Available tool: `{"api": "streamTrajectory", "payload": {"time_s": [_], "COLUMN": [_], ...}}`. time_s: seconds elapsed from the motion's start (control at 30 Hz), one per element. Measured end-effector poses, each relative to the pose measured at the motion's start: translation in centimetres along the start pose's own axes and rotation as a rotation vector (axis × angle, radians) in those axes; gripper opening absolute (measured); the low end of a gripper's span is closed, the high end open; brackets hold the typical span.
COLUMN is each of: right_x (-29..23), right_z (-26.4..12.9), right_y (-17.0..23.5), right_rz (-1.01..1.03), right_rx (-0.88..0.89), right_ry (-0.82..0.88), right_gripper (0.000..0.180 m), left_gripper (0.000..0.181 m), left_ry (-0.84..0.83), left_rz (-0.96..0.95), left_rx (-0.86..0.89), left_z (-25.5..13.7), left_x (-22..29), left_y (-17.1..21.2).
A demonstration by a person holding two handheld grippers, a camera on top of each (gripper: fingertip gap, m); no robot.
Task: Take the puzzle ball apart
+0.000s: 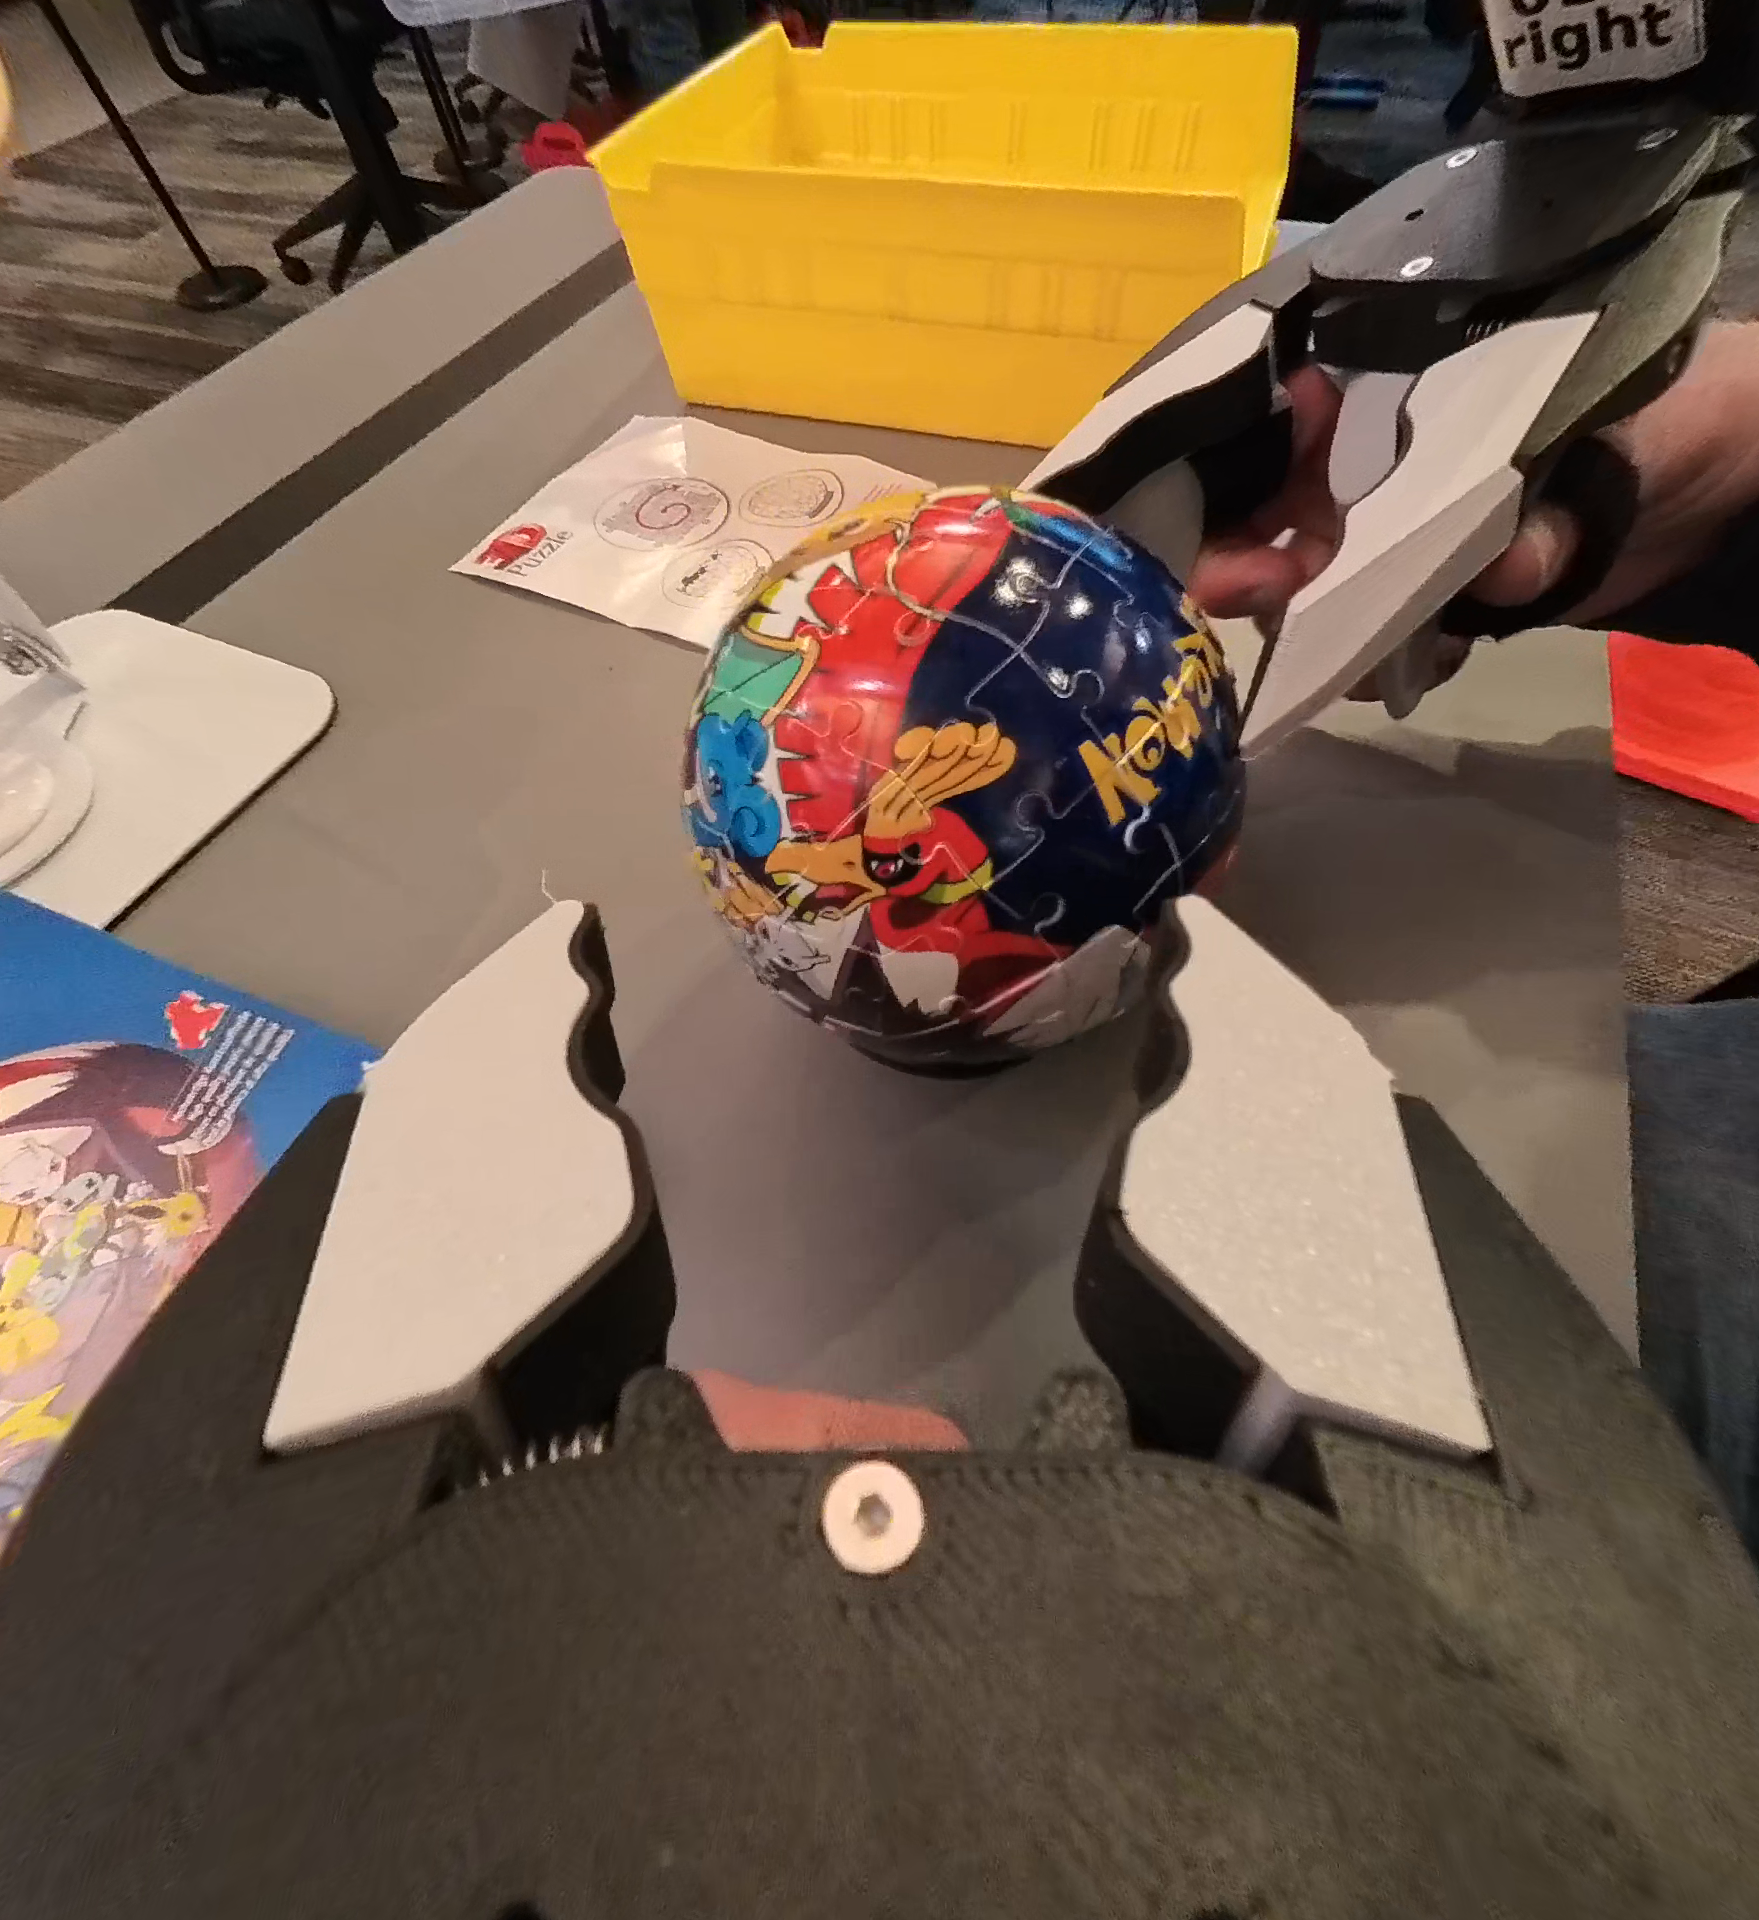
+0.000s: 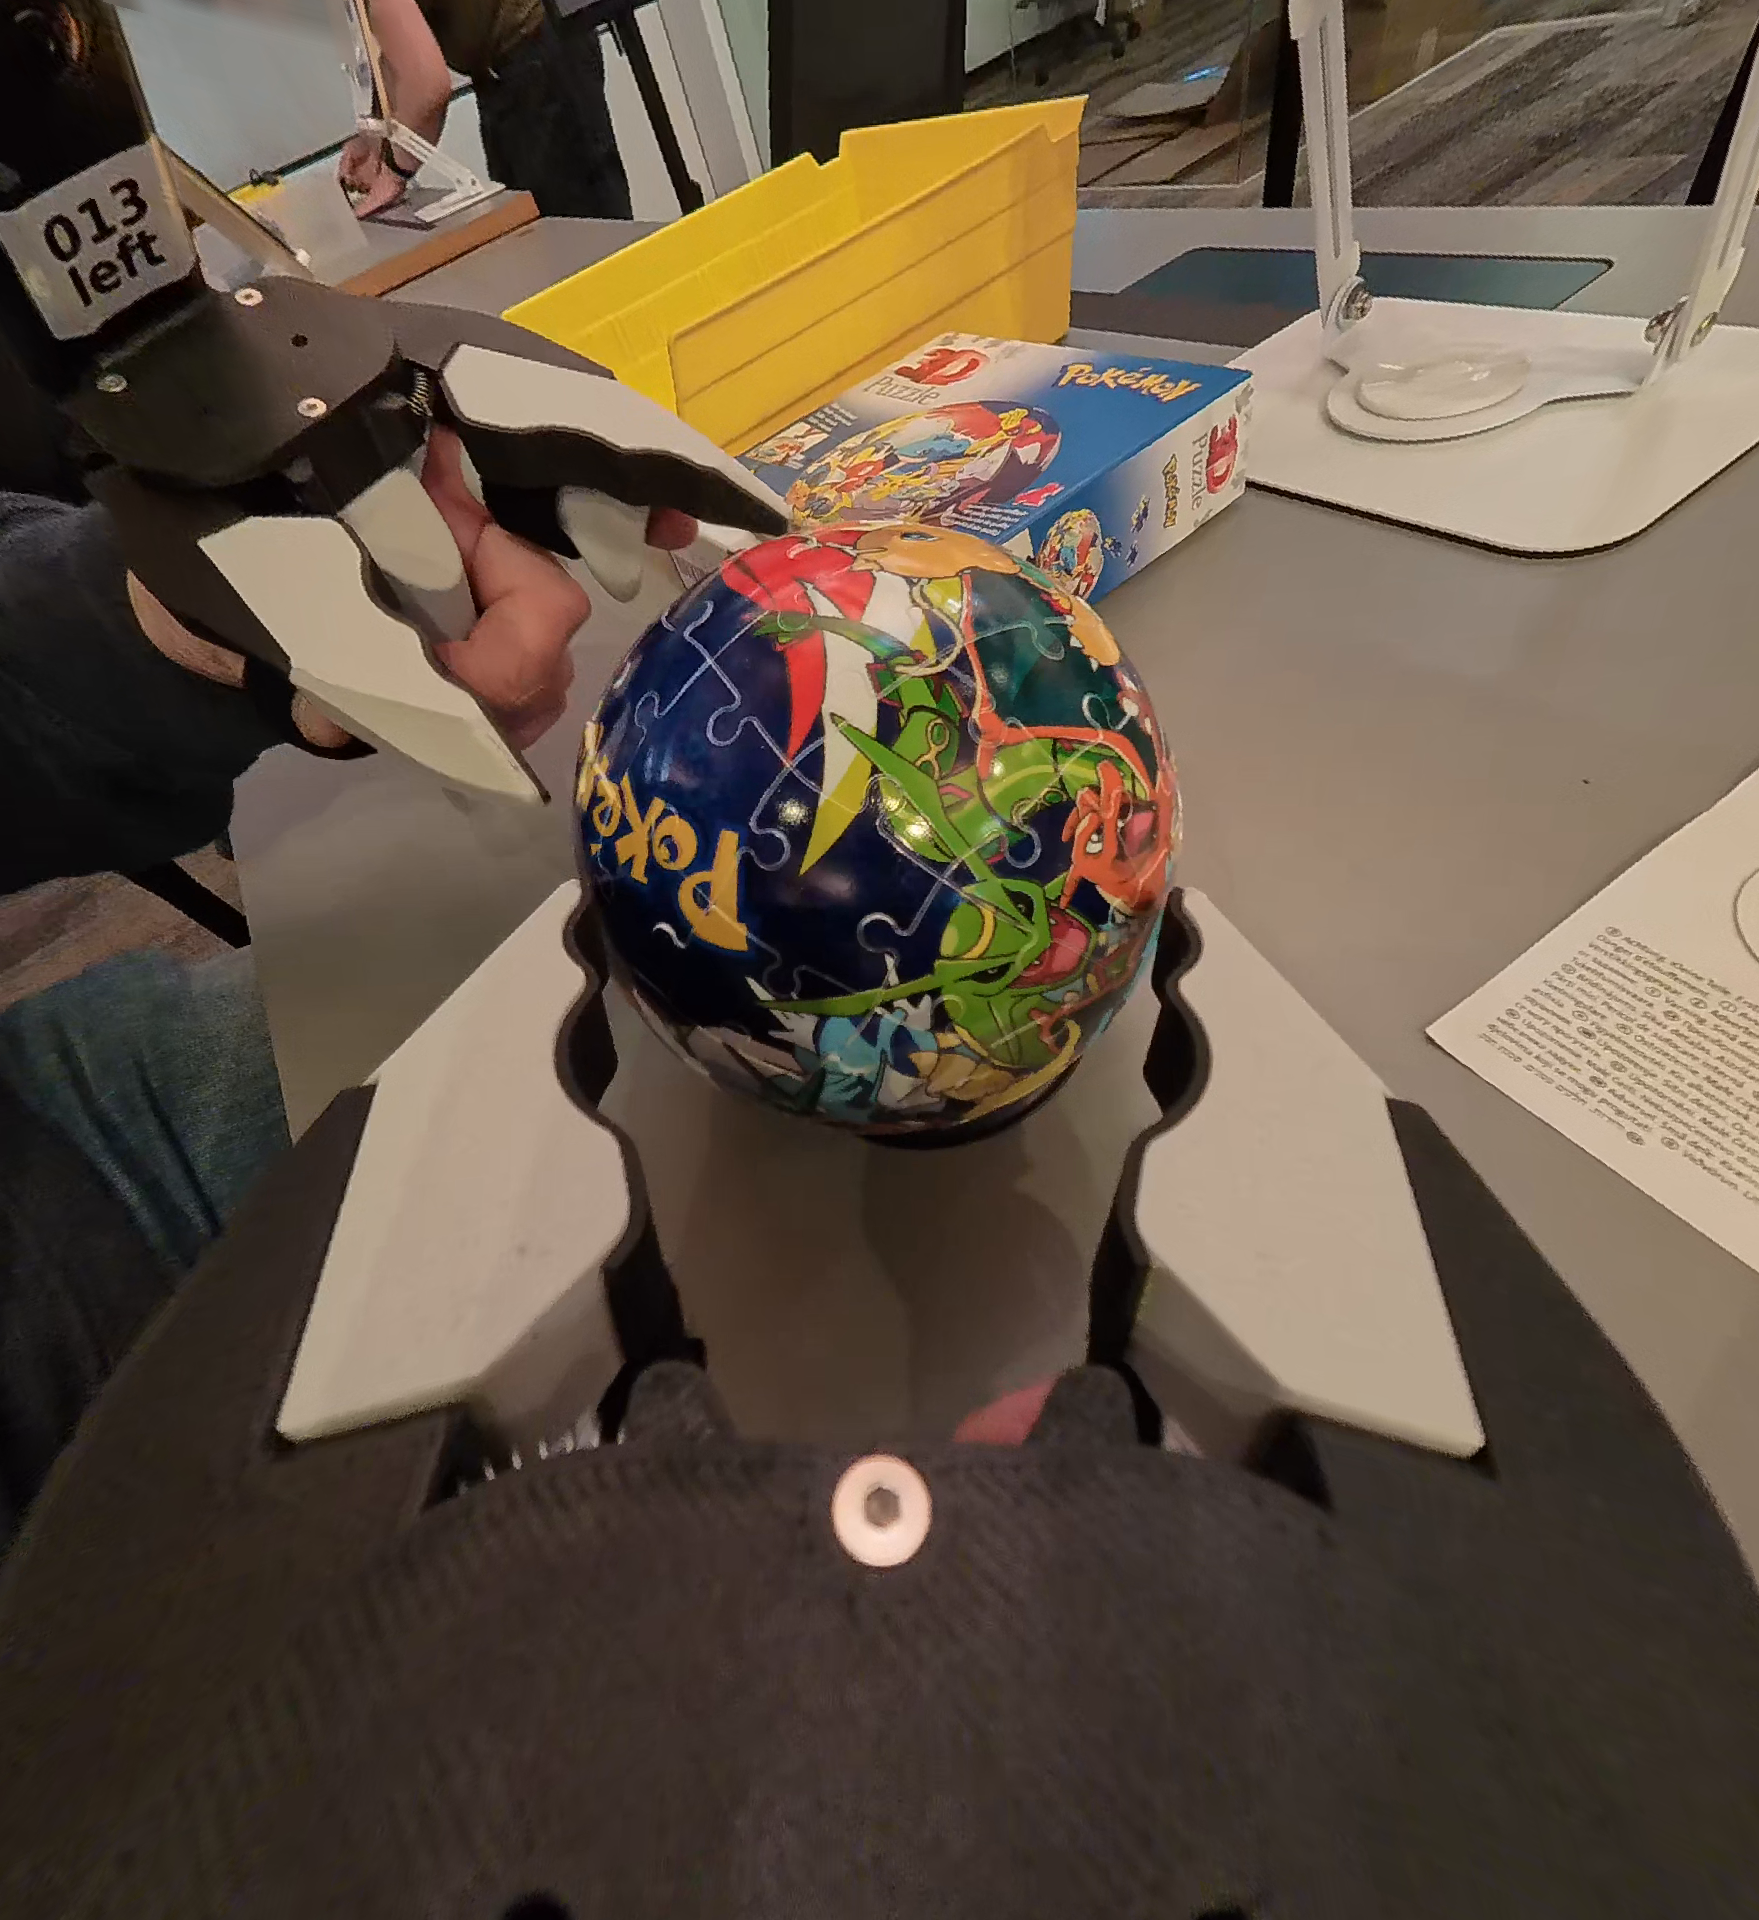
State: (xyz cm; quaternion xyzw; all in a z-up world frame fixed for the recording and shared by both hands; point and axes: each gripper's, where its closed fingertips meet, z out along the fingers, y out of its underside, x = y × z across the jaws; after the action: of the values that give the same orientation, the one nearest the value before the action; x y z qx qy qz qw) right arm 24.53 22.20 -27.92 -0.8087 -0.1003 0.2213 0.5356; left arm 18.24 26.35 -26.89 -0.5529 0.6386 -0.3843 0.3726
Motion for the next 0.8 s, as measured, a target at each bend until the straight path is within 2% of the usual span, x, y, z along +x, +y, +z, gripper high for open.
{"api": "streamTrajectory", "payload": {"time_s": [0.2,0.43,0.53,0.8], "right_x": [-0.1,-0.2,-0.1,0.0], "right_z": [0.4,0.9,1.2,1.4], "right_y": [0.0,0.0,-0.1,-0.2], "right_rz": [0.009,-0.022,-0.034,-0.081], "right_rx": [0.007,-0.025,-0.035,-0.082], "right_ry": [-0.023,-0.027,-0.028,-0.026], "right_gripper": [0.106,0.111,0.112,0.113], "left_gripper": [0.099,0.106,0.112,0.112], "left_ry": [-0.004,0.161,0.15,0.125], "left_rz": [0.044,-0.074,-0.062,-0.064], "left_rx": [-0.041,-0.01,-0.014,-0.009], "left_z": [0.4,2.8,3.3,3.4], "left_x": [0.0,1.4,1.4,1.1], "left_y": [0.6,0.6,0.7,0.6]}}
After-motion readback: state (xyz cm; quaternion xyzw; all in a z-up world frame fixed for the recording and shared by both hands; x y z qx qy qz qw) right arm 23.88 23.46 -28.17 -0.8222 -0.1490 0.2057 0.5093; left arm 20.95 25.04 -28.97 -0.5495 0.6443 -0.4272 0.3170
